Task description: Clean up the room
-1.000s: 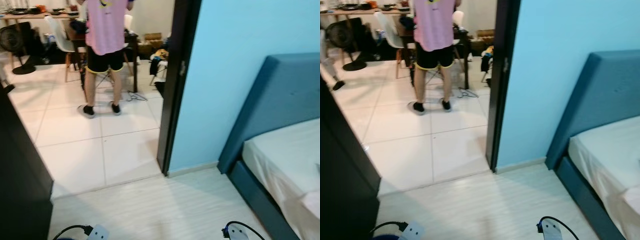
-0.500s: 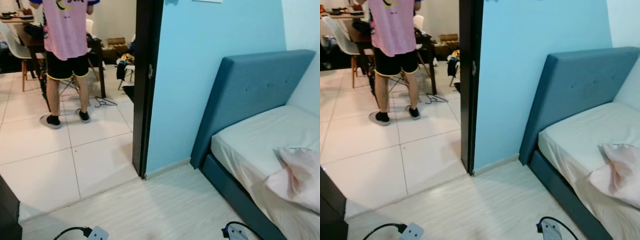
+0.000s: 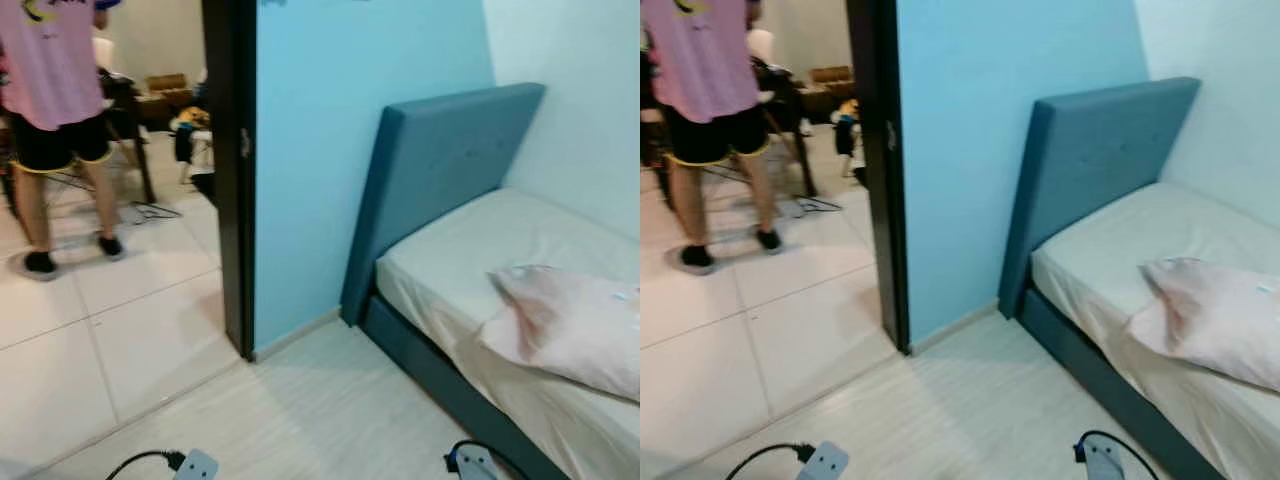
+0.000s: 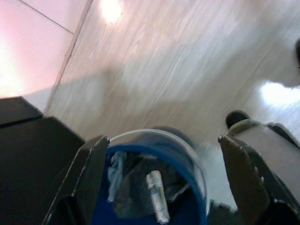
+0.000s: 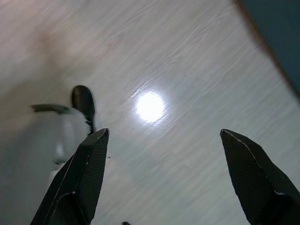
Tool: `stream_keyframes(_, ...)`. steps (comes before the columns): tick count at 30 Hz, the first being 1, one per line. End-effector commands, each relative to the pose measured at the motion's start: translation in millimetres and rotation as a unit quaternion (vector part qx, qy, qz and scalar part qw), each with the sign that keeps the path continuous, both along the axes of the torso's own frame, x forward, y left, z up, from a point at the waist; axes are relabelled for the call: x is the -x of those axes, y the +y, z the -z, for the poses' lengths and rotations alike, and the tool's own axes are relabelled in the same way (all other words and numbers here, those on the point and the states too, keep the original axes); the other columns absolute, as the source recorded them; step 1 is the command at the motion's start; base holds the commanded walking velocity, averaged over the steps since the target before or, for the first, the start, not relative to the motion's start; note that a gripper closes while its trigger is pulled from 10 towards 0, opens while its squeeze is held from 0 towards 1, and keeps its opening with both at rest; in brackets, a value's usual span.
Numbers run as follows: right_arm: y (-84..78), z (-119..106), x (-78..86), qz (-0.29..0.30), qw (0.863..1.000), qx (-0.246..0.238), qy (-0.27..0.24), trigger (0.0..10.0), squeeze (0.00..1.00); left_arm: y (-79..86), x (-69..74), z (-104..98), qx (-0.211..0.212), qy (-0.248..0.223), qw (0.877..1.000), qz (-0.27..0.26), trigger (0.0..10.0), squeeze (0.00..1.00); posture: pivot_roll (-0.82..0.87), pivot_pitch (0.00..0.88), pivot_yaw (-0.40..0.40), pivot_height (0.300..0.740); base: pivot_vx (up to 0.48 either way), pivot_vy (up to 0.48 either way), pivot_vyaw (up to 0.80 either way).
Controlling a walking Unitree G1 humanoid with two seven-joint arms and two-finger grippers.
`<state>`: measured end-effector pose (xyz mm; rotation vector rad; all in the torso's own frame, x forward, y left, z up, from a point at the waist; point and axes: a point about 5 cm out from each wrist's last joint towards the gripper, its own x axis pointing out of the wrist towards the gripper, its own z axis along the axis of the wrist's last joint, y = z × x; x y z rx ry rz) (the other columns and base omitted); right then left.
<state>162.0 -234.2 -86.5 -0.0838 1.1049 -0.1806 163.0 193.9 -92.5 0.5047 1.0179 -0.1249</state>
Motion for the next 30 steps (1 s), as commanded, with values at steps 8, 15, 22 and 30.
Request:
stream_keyframes(8, 1.8, -3.8, -8.9, 0.003, 0.999, -0.022, -0.027, 10.0, 0.0, 2.5, -2.6, -1.5, -0.002, -0.008, 1.0, -0.015, 10.0, 0.0, 0.06, 0.0, -0.068, 0.74, 0.0, 0.0, -0.61)
stream_keyframes(15, 1.9, -4.8, -11.1, -0.003, 0.999, -0.024, -0.029, 10.0, 0.0, 3.2, -4.0, -2.2, 0.01, -0.014, 0.999, -0.046, 10.0, 0.0, 0.06, 0.0, -0.072, 0.74, 0.0, 0.0, -0.61)
stream_keyframes(22, 1.7, -4.6, -10.7, -0.003, 0.999, -0.026, -0.029, 10.0, 0.0, 3.8, -4.7, -2.5, 0.014, -0.014, 0.998, -0.053, 10.0, 0.0, 0.06, 0.0, -0.068, 0.74, 0.0, 0.0, -0.61)
stream_keyframes(30, 2.1, -3.6, -8.6, -0.001, 0.999, -0.029, -0.027, 10.0, 0.0, 4.7, -5.4, -2.9, 0.02, -0.016, 0.998, -0.062, 10.0, 0.0, 0.06, 0.0, -0.068, 0.74, 0.0, 0.0, -0.61)
